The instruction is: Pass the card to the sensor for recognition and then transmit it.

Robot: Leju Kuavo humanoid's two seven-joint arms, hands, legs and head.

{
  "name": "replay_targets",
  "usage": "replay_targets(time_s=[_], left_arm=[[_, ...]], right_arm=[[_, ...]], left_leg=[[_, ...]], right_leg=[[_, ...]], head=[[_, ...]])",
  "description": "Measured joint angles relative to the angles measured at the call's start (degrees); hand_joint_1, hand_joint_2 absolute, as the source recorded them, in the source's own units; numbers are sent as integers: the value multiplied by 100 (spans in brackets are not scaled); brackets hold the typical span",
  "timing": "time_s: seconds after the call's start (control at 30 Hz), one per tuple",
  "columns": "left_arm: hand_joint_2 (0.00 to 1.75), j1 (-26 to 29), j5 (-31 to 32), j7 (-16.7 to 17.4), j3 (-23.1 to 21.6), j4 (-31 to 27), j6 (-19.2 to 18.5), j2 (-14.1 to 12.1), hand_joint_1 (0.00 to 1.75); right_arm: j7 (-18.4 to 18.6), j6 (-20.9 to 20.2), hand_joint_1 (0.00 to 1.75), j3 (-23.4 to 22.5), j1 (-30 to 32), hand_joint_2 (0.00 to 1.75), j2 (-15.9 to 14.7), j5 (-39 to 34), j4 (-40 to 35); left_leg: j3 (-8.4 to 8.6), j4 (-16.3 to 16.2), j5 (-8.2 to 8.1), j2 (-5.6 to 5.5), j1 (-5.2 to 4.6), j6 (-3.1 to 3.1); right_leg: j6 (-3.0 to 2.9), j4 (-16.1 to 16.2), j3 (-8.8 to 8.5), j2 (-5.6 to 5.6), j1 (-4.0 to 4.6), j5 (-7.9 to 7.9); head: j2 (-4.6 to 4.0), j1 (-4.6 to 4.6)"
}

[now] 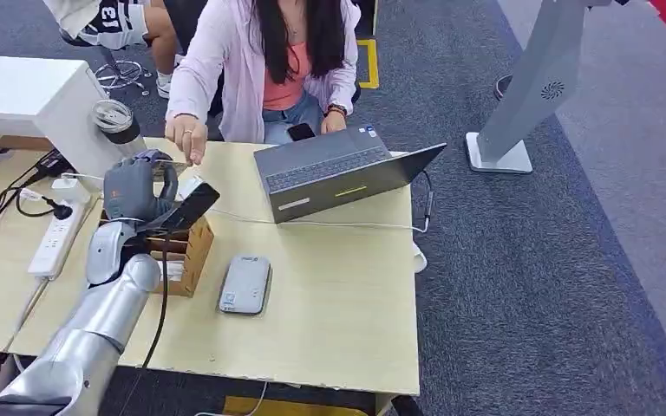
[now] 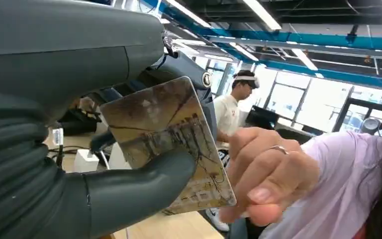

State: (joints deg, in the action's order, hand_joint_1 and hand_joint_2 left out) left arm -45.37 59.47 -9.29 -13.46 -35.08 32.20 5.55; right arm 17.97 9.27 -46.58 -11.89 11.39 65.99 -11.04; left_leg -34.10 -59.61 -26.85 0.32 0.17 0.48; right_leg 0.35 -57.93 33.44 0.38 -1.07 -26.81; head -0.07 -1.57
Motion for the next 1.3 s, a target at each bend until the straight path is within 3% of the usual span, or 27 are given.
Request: replay_targets(time_s=[0.67, 0.77, 0.9, 1.07, 1.3], left_arm=[[175, 1, -20, -22, 0, 0, 70, 0, 175], [175, 15, -76, -146, 2, 0, 42, 33, 175], [175, 209, -55, -197, -53, -114, -206, 155, 175], [175, 615, 96, 13, -412, -374, -673, 301, 175], [175, 847, 157, 57, -754, -525, -896, 396, 175]], right_arm=[[0, -4, 0, -7, 0, 175, 0, 42, 0], [0, -9, 0, -11, 0, 175, 0, 39, 0], [-15, -7, 0, -33, 2, 175, 0, -4, 0], [-68, -2, 0, -142, 17, 175, 0, -46, 0], [-77, -4, 0, -223, 35, 175, 0, -63, 0]], left_leg=[[-1, 0, 2, -1, 0, 2], [0, 0, 2, -2, 0, 2], [-1, 0, 1, -3, -2, 2], [-2, 0, 0, -3, -3, 3], [-2, 0, 1, -2, -2, 3]], right_leg=[[0, 0, 0, -1, 0, 0], [0, 0, 0, -2, 0, 0], [0, 1, -1, -3, -1, 0], [2, 3, 0, -4, -2, -1], [2, 3, 2, -3, -1, -1]], head=[[0, 0], [0, 0], [0, 2], [0, 0], [0, 2]])
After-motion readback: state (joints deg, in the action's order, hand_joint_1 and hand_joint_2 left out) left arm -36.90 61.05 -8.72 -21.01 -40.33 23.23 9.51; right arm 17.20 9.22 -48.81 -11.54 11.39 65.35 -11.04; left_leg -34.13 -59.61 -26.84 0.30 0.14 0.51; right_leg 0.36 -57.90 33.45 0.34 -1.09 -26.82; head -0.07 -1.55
